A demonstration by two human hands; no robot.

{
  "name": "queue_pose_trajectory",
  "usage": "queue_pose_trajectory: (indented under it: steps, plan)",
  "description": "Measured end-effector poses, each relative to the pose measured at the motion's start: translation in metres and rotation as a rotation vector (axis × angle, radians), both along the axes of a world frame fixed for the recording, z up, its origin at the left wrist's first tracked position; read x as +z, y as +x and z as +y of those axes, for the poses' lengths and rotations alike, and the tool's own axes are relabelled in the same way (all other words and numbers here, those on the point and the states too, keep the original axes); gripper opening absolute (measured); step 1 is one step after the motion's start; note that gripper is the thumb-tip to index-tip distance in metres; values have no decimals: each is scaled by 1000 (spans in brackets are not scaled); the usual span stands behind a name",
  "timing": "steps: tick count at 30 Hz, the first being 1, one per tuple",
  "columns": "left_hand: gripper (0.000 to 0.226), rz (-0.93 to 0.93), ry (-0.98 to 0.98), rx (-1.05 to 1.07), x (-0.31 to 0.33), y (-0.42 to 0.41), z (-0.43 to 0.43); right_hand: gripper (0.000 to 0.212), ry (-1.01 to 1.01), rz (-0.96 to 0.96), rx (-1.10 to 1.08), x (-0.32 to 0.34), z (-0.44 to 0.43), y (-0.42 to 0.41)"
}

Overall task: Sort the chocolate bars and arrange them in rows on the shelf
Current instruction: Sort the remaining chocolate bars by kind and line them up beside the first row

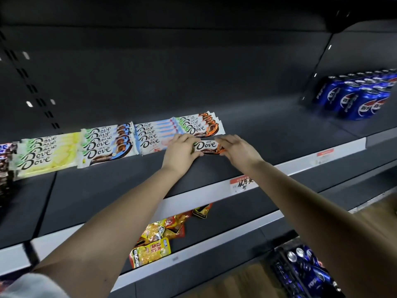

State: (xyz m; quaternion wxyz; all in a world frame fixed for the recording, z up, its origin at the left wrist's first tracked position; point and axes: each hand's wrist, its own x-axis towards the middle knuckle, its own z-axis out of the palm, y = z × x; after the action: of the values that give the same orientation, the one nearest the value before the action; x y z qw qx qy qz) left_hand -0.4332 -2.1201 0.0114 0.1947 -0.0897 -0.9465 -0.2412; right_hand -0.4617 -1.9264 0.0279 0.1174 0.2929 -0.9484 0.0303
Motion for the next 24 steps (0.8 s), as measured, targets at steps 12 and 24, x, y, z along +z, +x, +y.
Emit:
queue_pose_trajectory:
  steps: [12, 24]
  plan:
    - [42, 50, -10, 213, -4, -31, 0, 52, -193, -44, 12, -11, -16, -52]
    - [49, 58, 109, 352, -11, -40, -8, 52, -303, -107, -21, -23, -25, -66]
